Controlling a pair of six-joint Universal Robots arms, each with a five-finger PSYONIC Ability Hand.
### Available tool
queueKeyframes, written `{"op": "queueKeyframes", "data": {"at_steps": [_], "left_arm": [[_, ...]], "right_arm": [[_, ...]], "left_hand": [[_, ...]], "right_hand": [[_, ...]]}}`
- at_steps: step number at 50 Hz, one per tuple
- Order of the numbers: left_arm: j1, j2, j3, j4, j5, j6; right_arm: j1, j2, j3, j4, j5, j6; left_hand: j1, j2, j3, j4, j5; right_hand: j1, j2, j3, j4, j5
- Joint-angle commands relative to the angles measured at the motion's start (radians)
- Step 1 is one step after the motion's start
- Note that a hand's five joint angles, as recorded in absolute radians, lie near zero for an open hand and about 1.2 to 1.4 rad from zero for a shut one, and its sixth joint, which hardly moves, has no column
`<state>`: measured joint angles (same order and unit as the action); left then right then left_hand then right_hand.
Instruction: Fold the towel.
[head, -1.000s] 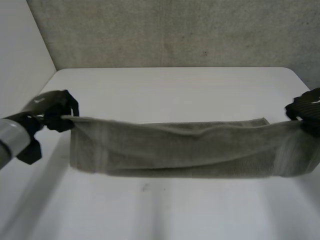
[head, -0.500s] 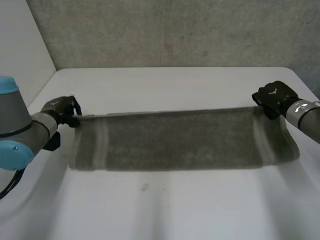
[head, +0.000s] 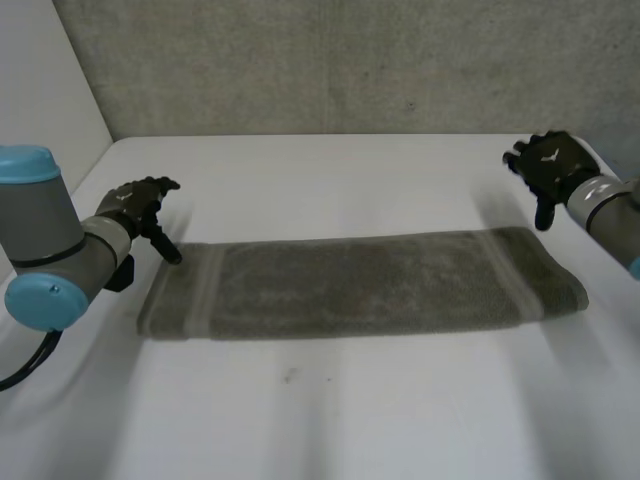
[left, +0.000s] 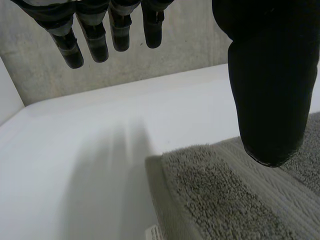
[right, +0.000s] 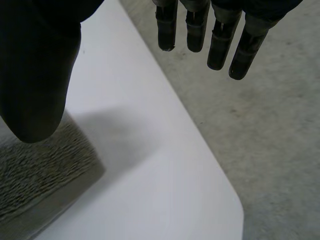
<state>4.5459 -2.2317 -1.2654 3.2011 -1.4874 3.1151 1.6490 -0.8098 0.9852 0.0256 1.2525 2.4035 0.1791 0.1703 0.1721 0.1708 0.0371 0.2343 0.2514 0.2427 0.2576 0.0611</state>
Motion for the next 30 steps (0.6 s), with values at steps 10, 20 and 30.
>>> {"op": "queueKeyframes", "data": {"at_steps": [10,20,30], "left_arm": [[-0.001,0.144,-0.162,0.009,0.004,-0.003],[-0.019,0.178,-0.239,0.048,0.004,-0.004],[-0.036,0.185,-0.243,0.056,0.004,-0.006]], "right_arm": [[-0.061,-0.334,0.347,0.008,-0.079,0.072],[-0.136,-0.374,0.599,0.004,-0.087,-0.041],[-0.186,-0.258,0.688,-0.102,-0.2,-0.104]], "left_hand": [[-0.005,0.004,0.002,0.004,-0.037],[-0.005,0.004,0.002,0.004,-0.037],[-0.005,0.004,0.002,0.004,-0.037]], "right_hand": [[-0.06,-0.077,-0.068,-0.083,-0.061],[-0.008,-0.025,-0.017,-0.032,-0.01],[0.347,0.33,0.338,0.323,0.345]]}}
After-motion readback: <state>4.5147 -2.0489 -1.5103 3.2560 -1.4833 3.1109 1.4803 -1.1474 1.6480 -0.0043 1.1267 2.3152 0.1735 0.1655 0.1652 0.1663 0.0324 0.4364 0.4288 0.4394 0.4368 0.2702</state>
